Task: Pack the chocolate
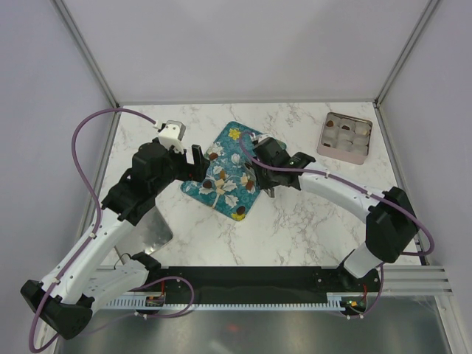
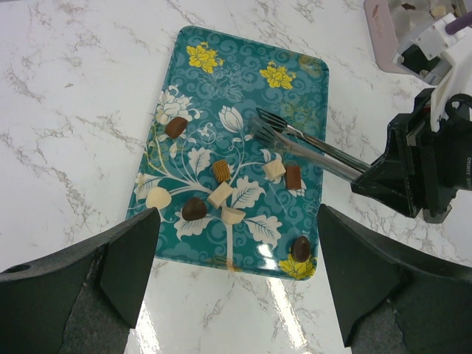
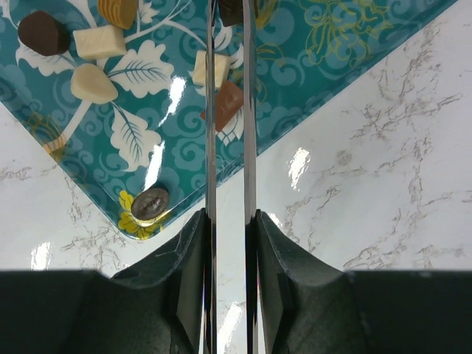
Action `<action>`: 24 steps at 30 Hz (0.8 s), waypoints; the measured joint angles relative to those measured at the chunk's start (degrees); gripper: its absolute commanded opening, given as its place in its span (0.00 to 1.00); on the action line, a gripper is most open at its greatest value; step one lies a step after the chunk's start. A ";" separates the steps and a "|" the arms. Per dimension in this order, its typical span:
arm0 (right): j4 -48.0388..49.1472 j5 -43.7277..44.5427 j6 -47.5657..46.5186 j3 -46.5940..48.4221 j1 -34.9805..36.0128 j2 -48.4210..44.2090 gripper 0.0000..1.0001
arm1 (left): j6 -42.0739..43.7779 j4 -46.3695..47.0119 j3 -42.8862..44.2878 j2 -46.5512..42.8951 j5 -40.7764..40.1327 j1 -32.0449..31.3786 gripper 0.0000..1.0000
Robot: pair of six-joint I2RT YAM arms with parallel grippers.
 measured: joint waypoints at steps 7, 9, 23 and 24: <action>-1.36 -0.28 -1.09 2.23 -4.92 0.00 0.36 | 0.00 0.00 0.00 0.00 0.00 0.00 0.95; -1.70 -0.37 -1.55 2.80 -6.86 0.00 0.36 | 0.00 0.00 0.00 0.00 0.00 0.00 0.95; -6.12 1.38 -4.37 6.25 -24.98 -2.38 0.37 | 0.00 0.00 0.00 0.00 0.00 0.00 0.95; -6.34 1.46 -4.39 6.36 -26.18 -2.49 0.36 | 0.00 0.00 0.00 0.00 0.02 0.00 0.95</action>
